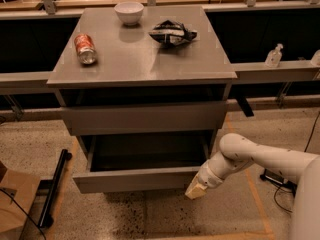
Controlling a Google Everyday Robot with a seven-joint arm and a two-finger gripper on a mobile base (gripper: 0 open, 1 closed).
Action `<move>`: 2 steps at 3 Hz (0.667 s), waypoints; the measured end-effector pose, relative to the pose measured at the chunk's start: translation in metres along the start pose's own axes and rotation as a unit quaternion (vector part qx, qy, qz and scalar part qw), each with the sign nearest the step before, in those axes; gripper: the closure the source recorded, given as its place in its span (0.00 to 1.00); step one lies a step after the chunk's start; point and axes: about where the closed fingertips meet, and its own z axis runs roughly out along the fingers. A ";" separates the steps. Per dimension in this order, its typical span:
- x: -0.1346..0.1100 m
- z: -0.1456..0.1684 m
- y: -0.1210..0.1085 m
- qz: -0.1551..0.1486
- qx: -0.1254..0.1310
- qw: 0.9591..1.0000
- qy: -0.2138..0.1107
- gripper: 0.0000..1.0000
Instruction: Close middle drawer
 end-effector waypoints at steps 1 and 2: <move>0.000 0.000 0.000 0.000 0.000 1.000 0.000 1.00; -0.004 0.010 -0.010 -0.015 0.024 1.000 -0.003 1.00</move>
Offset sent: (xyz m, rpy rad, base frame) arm 0.0284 0.0136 -0.0225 -0.0273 -0.1705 -0.0043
